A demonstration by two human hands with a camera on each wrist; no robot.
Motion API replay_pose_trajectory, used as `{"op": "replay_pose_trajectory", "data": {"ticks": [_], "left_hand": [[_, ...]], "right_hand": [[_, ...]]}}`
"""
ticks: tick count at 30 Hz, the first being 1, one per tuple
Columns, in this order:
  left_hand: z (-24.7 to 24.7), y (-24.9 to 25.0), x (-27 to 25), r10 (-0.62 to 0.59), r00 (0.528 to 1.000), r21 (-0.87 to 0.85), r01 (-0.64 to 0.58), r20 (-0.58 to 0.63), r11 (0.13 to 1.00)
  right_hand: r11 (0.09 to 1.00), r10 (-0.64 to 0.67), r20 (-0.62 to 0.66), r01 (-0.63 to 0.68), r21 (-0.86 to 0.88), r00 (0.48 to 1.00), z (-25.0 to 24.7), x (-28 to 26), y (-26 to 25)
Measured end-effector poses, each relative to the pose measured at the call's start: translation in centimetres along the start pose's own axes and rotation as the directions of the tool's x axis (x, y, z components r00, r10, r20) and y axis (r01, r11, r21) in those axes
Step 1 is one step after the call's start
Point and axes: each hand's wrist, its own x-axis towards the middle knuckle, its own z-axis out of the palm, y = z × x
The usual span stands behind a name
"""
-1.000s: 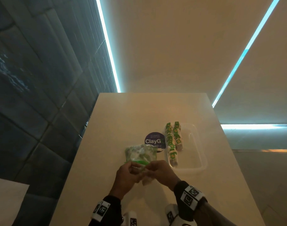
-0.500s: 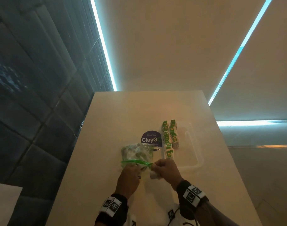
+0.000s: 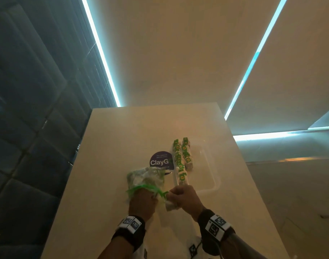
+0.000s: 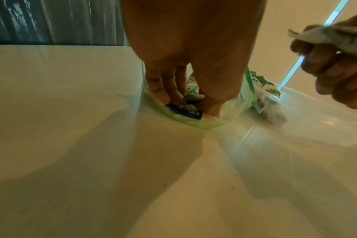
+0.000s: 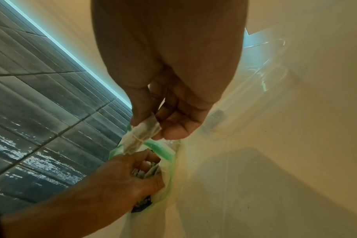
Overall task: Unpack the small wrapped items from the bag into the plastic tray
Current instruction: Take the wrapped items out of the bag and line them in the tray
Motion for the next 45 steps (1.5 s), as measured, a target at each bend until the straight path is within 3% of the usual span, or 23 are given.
{"op": "replay_pose_trajectory", "data": {"ticks": [7, 12, 21, 25, 29, 31, 34, 40, 45], "left_hand": [[-0.3, 0.0, -0.2, -0.086, 0.996, -0.058, 0.085, -0.023, 0.995], [-1.6, 0.4, -0.6, -0.147, 0.988, -0.225, 0.133, -0.047, 0.965], [-3.2, -1.2, -1.3, -0.153, 0.987, -0.548, 0.156, 0.051, 0.822], [-3.7, -1.9, -1.6, -0.27, 0.961, -0.672, 0.241, 0.064, 0.7], [-3.6, -2.7, -2.0, -0.305, 0.946, -0.74, 0.281, 0.108, 0.611], [-3.7, -3.1, -2.2, -0.305, 0.936, -0.816, 0.312, 0.176, 0.486], [-4.3, -2.9, -2.8, -0.24, 0.927, -0.892, 0.352, 0.29, 0.283], [-5.1, -2.6, -3.8, -0.167, 0.911, -0.923, 0.385, 0.378, 0.006], [-5.8, -1.7, -4.2, -0.074, 0.923, -0.925, 0.373, 0.377, -0.069]], "right_hand": [[1.0, -0.008, 0.008, 0.008, 0.004, 1.0, -0.2, 0.1, 0.1], [0.999, -0.043, 0.023, 0.043, 0.023, 0.999, 0.5, 0.5, -0.3], [0.995, -0.03, 0.014, 0.029, 0.094, 0.999, 1.6, 1.4, -0.3], [0.992, -0.037, 0.0, 0.037, 0.123, 0.999, 1.7, 1.3, -0.6], [0.988, -0.057, 0.033, 0.052, 0.144, 0.998, 1.7, 1.0, -0.8], [0.986, -0.046, 0.039, 0.039, 0.163, 0.998, 1.7, 1.0, -0.9], [0.969, 0.005, 0.076, -0.024, 0.246, 0.997, 1.4, 0.8, -1.1], [0.918, 0.075, 0.287, -0.179, 0.354, 0.955, 1.6, 0.0, -1.7], [0.892, 0.005, 0.28, -0.13, 0.433, 0.96, 2.2, -0.1, -2.3]]}}
